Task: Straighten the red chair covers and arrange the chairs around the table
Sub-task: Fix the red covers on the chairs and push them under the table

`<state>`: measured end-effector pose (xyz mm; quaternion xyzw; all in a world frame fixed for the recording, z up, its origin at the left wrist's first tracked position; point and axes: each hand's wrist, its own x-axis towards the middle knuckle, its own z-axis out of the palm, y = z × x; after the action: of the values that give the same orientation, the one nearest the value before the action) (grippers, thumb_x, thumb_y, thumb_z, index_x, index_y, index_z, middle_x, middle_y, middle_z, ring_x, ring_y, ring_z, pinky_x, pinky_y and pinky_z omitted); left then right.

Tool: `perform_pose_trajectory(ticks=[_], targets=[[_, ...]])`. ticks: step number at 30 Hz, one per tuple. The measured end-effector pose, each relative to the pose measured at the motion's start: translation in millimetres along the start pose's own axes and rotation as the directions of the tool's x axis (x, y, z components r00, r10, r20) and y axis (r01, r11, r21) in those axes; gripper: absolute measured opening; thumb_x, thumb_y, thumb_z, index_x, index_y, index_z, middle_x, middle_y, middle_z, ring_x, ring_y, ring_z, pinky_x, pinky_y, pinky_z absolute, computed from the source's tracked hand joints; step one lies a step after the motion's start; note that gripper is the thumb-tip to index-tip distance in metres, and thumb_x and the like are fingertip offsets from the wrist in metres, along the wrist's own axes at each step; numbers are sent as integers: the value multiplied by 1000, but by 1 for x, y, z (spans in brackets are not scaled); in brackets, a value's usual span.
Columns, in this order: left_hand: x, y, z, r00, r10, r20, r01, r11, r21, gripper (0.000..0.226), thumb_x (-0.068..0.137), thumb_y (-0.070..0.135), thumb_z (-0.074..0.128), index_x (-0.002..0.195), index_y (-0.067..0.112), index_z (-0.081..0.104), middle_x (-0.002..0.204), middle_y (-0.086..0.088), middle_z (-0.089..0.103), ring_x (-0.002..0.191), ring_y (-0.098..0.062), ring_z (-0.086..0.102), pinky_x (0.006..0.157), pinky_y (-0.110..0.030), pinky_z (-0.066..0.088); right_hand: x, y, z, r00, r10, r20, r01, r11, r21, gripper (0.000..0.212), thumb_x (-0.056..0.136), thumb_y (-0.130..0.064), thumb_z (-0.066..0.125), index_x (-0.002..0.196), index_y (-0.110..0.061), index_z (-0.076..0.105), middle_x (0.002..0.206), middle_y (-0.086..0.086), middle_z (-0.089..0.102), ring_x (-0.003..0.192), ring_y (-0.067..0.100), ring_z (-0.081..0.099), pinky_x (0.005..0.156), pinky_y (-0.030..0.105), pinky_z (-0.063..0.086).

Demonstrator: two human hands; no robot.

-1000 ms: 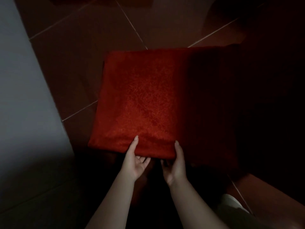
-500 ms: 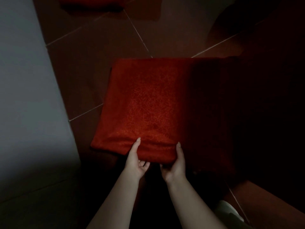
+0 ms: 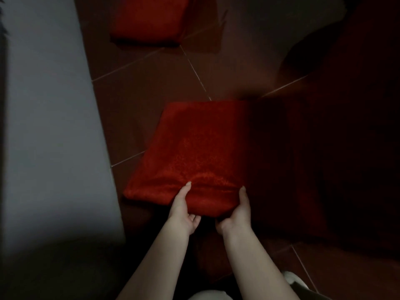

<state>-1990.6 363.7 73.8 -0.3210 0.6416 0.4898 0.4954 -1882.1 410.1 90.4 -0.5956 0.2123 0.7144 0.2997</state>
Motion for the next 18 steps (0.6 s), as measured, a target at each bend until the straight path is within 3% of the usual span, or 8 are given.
perform_pose_trajectory(ticks=[5,9,14,16,18], targets=[[-42,18,19,999,8,-31,-6,999,35,72,62,44,89,122,16,62,107,-6,68,87,-21,66,54,-28,48,-40,-14,20,1000,27,-13,-27,999,-20,66,70,-44,83,119,-7,60,114,20,67,98,41,67,90,57,53],[-71,23,28,999,29,-33,-28,999,32,71,64,44,87,124,17,62,113,-4,66,91,-21,62,60,-30,43,-65,-22,29,999,0,-50,-2,999,-41,63,68,-41,83,117,-8,63,110,19,68,95,41,68,88,54,55],[-100,21,37,997,61,-52,-62,998,-13,58,65,37,87,113,14,64,103,-7,70,80,-23,66,49,-27,51,-90,-33,34,997,-23,-71,17,996,-83,60,67,-37,81,117,-9,63,108,18,68,93,41,68,87,54,55],[-108,18,41,995,83,-49,-86,994,-61,60,65,32,87,117,10,64,111,-11,69,93,-30,69,75,-40,60,-100,-39,36,997,-41,-69,32,993,-115,57,67,-33,80,116,-10,64,108,18,68,92,40,68,87,54,55],[-119,16,44,993,96,-66,-101,991,-89,66,64,31,88,121,9,63,117,-13,67,104,-34,67,96,-46,54,-112,-46,38,994,-73,-81,62,990,-127,57,66,-32,80,116,-10,63,108,16,68,92,39,69,88,53,55]])
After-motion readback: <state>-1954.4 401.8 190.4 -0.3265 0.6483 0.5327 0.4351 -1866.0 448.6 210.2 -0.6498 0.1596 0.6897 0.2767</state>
